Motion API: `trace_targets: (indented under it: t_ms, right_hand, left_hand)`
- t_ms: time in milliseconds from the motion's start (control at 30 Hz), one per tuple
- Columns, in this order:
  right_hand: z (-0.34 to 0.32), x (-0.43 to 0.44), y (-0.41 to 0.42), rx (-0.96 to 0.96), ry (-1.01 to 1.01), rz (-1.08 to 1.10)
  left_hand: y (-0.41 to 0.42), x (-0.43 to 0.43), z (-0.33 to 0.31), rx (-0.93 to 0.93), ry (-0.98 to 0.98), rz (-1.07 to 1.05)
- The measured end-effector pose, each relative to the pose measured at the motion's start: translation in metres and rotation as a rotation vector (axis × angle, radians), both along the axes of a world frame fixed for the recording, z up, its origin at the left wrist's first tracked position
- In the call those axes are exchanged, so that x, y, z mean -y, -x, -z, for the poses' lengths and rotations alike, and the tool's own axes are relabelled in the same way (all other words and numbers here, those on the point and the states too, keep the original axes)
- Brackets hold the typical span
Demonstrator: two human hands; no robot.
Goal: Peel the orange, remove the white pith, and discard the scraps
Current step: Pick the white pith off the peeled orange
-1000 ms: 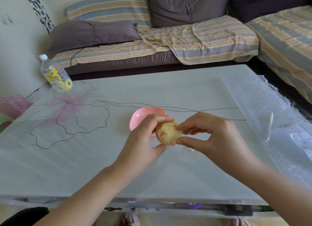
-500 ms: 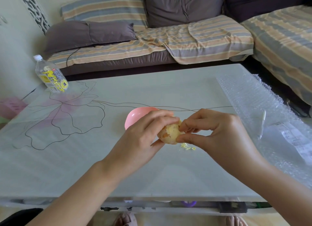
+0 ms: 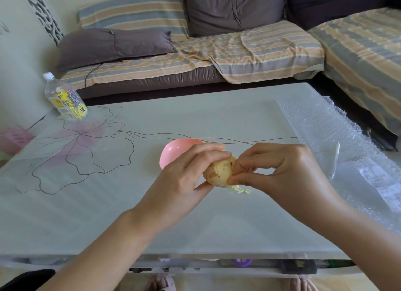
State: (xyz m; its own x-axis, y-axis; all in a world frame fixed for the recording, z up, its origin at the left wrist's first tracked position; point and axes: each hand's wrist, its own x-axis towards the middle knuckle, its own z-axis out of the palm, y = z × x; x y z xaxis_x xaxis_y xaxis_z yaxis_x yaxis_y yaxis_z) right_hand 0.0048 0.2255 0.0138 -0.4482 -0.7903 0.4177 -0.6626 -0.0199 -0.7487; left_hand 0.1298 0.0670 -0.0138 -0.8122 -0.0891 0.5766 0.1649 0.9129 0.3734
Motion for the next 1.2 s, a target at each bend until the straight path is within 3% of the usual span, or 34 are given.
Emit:
trace_targets:
  t_ms: [267, 467, 633, 900, 1200]
  right_hand:
    - [0.000, 0.003, -0.001, -0.039, 0.115, 0.046]
    - [0.005, 0.006, -0.007, -0.174, 0.188, 0.109]
    - [-0.001, 0.005, -0.001, -0.047, 0.075, 0.028]
    - [-0.002, 0.002, 0.008, -0.106, -0.002, -0.113]
    - [0.004, 0.005, 0.007, -0.207, 0.111, -0.056]
  left_hand:
    - [0.002, -0.004, -0.007, -0.053, -0.016, -0.083]
    - [0.000, -0.002, -0.008, -0.056, -0.047, -0.099]
    - [-0.001, -0.001, -0.008, -0.044, -0.011, -0.068]
    - [-0.001, -0.002, -0.005, -0.004, -0.033, -0.010]
    - [0.000, -0.005, -0.009, -0.035, -0.119, -0.081]
